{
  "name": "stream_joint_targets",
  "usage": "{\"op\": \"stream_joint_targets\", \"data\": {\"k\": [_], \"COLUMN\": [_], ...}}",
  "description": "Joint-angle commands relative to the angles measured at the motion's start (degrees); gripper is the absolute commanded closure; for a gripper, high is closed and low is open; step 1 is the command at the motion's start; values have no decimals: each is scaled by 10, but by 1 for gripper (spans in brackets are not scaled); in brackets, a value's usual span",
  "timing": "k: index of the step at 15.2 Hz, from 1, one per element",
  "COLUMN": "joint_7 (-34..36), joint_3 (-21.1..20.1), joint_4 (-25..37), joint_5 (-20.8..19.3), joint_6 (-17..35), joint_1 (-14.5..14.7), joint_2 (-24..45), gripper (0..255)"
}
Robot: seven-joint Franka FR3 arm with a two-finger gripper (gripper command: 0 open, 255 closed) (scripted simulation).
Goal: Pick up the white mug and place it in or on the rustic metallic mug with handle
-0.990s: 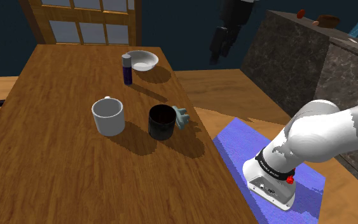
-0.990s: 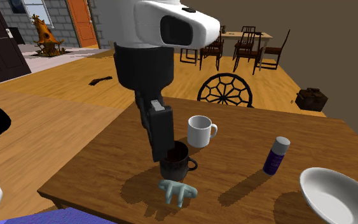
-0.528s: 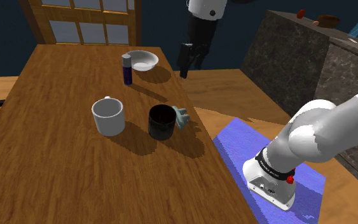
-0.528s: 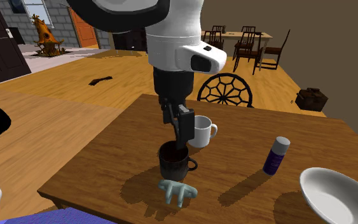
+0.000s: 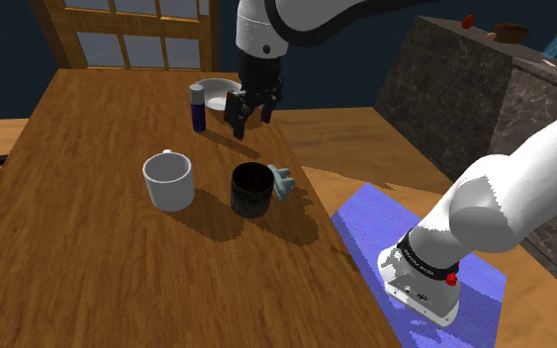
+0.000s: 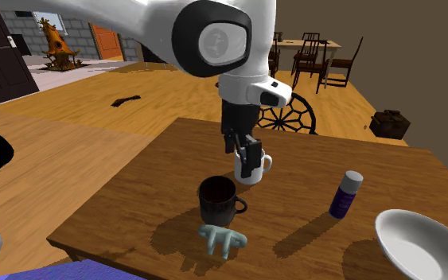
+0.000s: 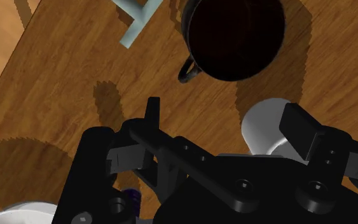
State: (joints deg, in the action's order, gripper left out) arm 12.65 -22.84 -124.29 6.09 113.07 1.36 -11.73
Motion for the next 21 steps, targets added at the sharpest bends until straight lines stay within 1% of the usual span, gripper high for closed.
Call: {"op": "stream_joint_targets", "data": {"k": [1,4,7,12,19,21], "joint_7": [28,68,108,165,174,175], "joint_3": [-16,-32,-41,-37,-30,-30], "joint_4": [33,77,128,231,206,204], "joint_5": [-19,-51,-89,-150,-163,-164], "joint_6": [16,36,48,50,96,99], "joint_1": [1,8,22,61,66,67], "joint_2": [51,120,192,312,335,337], "gripper": [0,0,0,0,0,0]}}
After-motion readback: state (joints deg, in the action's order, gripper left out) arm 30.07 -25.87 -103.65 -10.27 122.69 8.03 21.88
